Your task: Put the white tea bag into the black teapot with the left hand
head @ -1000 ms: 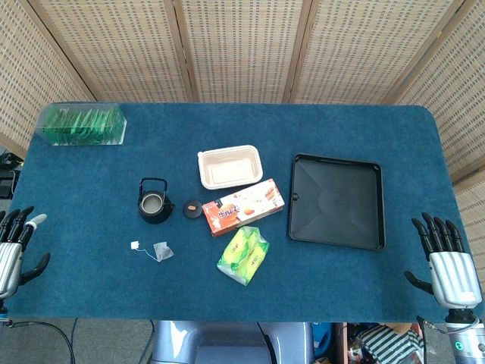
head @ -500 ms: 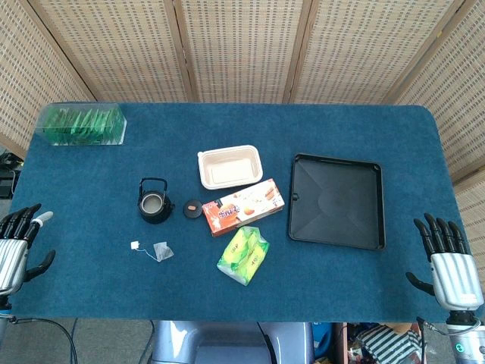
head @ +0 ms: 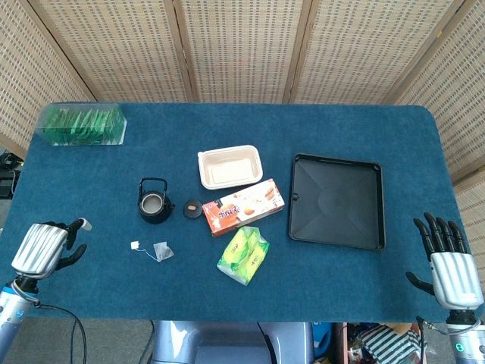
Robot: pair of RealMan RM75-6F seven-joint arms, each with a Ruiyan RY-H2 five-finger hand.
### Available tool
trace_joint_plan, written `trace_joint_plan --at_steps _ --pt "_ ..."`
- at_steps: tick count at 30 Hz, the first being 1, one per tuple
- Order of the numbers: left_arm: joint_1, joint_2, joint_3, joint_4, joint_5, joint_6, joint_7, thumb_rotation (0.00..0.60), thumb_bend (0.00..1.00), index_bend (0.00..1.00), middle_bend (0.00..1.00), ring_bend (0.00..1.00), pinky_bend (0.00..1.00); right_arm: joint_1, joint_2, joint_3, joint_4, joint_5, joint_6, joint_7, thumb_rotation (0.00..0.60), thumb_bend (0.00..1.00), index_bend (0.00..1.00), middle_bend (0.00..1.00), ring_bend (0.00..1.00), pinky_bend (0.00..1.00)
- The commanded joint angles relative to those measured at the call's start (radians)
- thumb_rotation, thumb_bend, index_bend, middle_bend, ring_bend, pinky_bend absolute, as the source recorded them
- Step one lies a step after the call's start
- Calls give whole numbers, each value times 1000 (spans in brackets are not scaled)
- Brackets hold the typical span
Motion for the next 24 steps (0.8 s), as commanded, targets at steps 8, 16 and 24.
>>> trace_joint_plan --at_steps 8,16,24 --pt "-152 -19 -12 4 -36 -236 52 600 343 474 773 737 721 -8 1 2 3 8 8 7 600 16 96 106 0 90" --pt "-215 -96 -26 32 -128 -345 109 600 342 474 773 737 721 -12 -4 -1 17 9 8 22 600 16 96 106 0 90" --pt "-265 -189 -14 124 -190 -439 116 600 342 474 773 737 721 -8 -9 0 27 14 -2 28 600 16 97 106 0 90"
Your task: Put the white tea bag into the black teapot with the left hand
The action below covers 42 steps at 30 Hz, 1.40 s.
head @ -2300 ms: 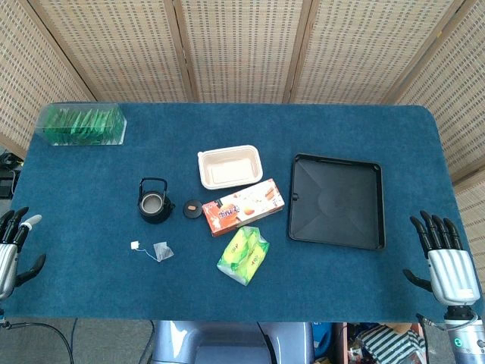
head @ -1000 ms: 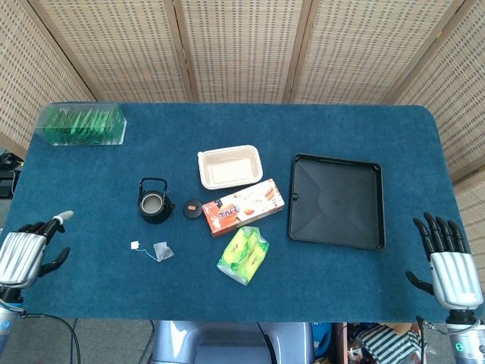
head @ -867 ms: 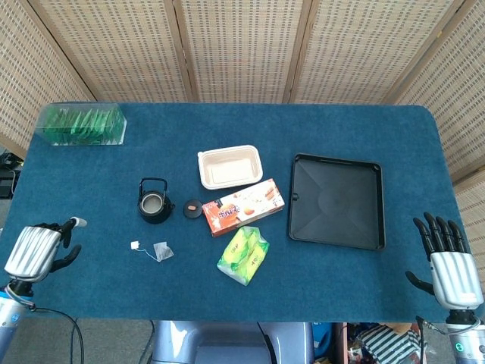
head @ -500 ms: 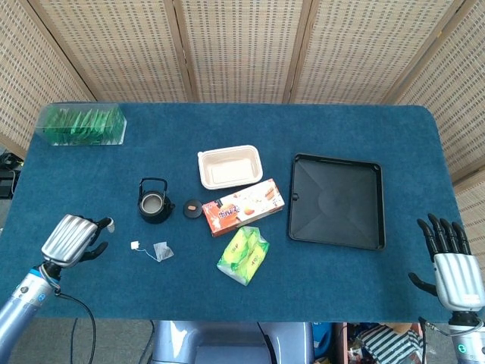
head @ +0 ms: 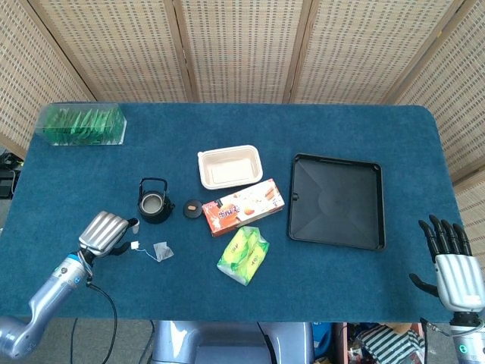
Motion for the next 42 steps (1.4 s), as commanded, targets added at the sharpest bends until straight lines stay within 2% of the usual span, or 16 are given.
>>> trace_joint_plan --at_steps 1,10,19,42 --pt "-19 -38 10 37 -18 -29 -5 600 343 474 773 737 721 1 -1 0 1 1 -2 0 600 16 97 106 0 91" --pt "-31 -105 25 109 -53 -52 -16 600 342 474 773 737 721 -1 -3 1 2 5 0 0 600 16 96 106 0 90" --pt "-28 -125 41 155 -96 -67 -22 600 342 473 773 737 721 -12 -6 -4 7 7 8 10 600 16 97 106 0 90" --pt "-39 -138 49 161 -172 -69 30 600 343 473 773 737 721 -22 -15 -6 38 11 11 42 600 16 97 106 0 90"
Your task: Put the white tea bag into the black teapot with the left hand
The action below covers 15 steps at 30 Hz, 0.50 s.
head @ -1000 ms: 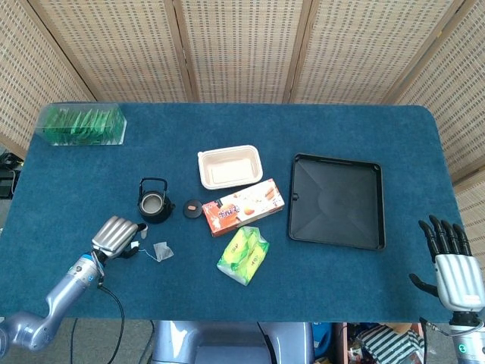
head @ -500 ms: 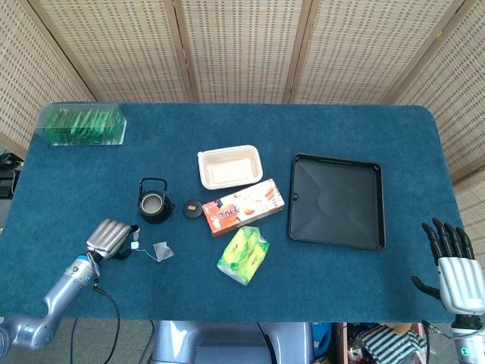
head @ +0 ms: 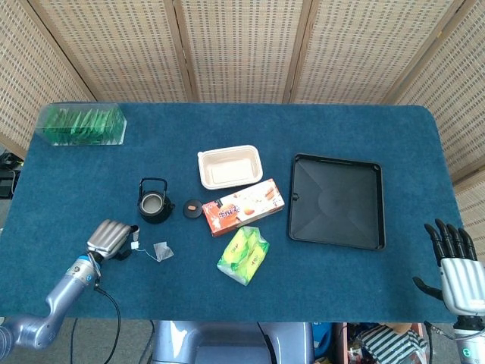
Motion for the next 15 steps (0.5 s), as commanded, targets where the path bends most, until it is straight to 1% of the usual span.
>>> trace_joint_plan --at_steps 1,7,15 --pt "-2 -2 -1 3 -5 0 2 600 343 474 773 737 721 -2 -1 0 3 2 0 2 600 16 96 106 0 90" --pt "-13 -7 1 7 -19 -15 11 600 343 474 773 737 721 -8 -1 0 9 3 10 9 600 16 97 106 0 90" --pt "-15 -6 4 -6 -31 -7 22 600 343 474 773 737 721 -13 -2 -1 14 -1 15 16 600 16 96 106 0 90"
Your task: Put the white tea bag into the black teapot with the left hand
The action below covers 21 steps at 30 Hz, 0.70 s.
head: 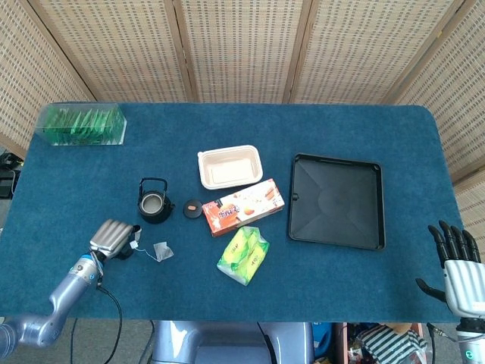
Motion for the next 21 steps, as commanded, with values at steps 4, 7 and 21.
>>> trace_joint_plan --at_steps 4,7,21 --pt "-2 2 2 -9 -9 3 8 600 343 474 773 737 721 -4 -3 -2 8 -1 2 6 600 16 96 106 0 90" --pt "-3 1 4 -13 -13 1 10 600 343 474 773 737 721 -6 -4 -4 11 -1 3 9 600 16 96 106 0 90" --pt "-14 -3 9 -21 -36 -1 23 600 342 517 773 737 721 -15 -6 -5 15 0 7 17 600 16 97 106 0 90"
